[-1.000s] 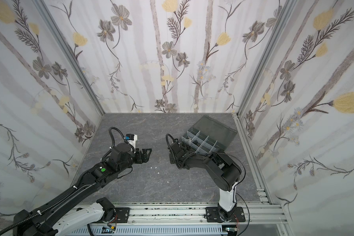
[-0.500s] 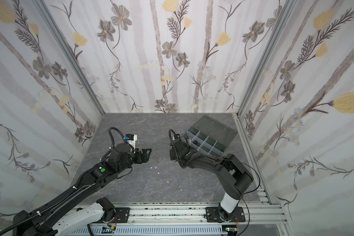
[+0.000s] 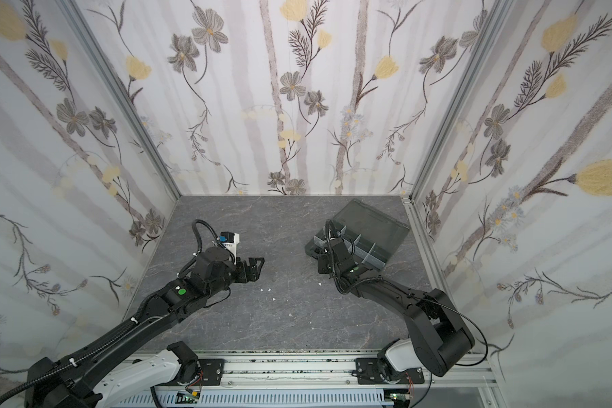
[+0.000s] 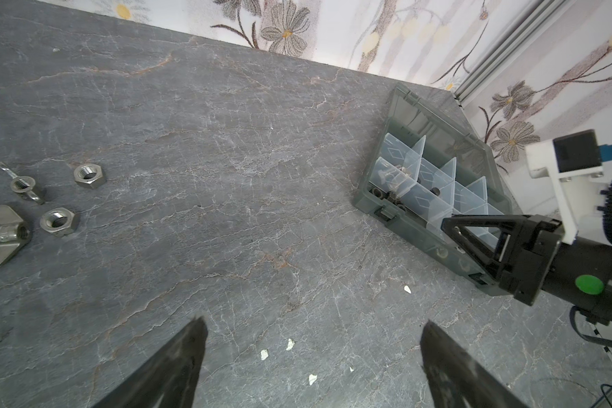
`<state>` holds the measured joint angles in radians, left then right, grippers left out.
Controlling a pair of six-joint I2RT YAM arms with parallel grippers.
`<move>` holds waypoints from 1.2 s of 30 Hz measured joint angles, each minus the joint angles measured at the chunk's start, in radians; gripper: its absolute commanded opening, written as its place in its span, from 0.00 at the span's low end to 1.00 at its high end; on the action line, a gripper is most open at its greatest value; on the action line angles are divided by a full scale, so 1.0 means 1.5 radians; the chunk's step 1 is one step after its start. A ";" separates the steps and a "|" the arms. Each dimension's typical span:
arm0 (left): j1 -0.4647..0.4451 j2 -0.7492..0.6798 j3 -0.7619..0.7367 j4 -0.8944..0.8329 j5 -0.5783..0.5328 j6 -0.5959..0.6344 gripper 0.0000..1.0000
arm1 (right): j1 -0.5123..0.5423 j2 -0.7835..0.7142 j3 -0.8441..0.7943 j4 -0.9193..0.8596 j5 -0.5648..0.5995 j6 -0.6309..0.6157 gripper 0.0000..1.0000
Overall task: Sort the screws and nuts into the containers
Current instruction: 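Carry the nut with the right gripper over the silver-nut compartment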
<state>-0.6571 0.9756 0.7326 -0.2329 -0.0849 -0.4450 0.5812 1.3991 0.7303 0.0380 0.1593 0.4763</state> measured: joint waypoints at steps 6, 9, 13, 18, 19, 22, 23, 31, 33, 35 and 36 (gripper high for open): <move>0.000 0.016 0.001 0.003 -0.001 0.000 1.00 | -0.061 -0.060 -0.062 -0.005 -0.017 0.000 0.13; 0.000 0.023 0.005 0.004 -0.002 0.000 1.00 | -0.091 -0.078 -0.083 -0.004 -0.035 0.000 0.14; 0.001 0.032 0.010 0.006 -0.012 0.000 1.00 | -0.127 -0.089 -0.102 -0.002 -0.058 -0.001 0.15; 0.013 0.041 0.020 0.005 -0.029 0.000 1.00 | -0.167 -0.090 -0.112 0.004 -0.080 -0.004 0.16; 0.017 0.042 0.022 0.004 -0.030 0.000 1.00 | -0.172 -0.090 -0.112 0.008 -0.085 -0.004 0.16; 0.032 0.045 0.026 0.000 -0.030 -0.001 1.00 | -0.188 -0.087 -0.114 0.024 -0.106 -0.004 0.20; 0.040 0.047 0.028 -0.002 -0.028 -0.002 1.00 | -0.193 -0.086 -0.116 0.029 -0.110 -0.004 0.22; 0.111 0.079 0.044 -0.014 0.008 -0.002 0.96 | -0.213 -0.080 -0.135 0.063 -0.144 -0.002 0.44; 0.129 0.091 0.052 -0.018 0.017 -0.002 0.94 | -0.218 -0.082 -0.144 0.073 -0.154 -0.001 0.51; 0.148 0.110 0.063 -0.022 0.024 0.000 0.91 | -0.221 -0.088 -0.152 0.080 -0.158 0.000 0.56; 0.155 0.121 0.069 -0.024 0.025 0.001 0.90 | -0.221 -0.092 -0.155 0.082 -0.160 0.003 0.58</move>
<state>-0.4240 1.1576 0.8364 -0.2695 -0.0475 -0.4438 0.2493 1.2606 0.4976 0.1612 -0.0811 0.4808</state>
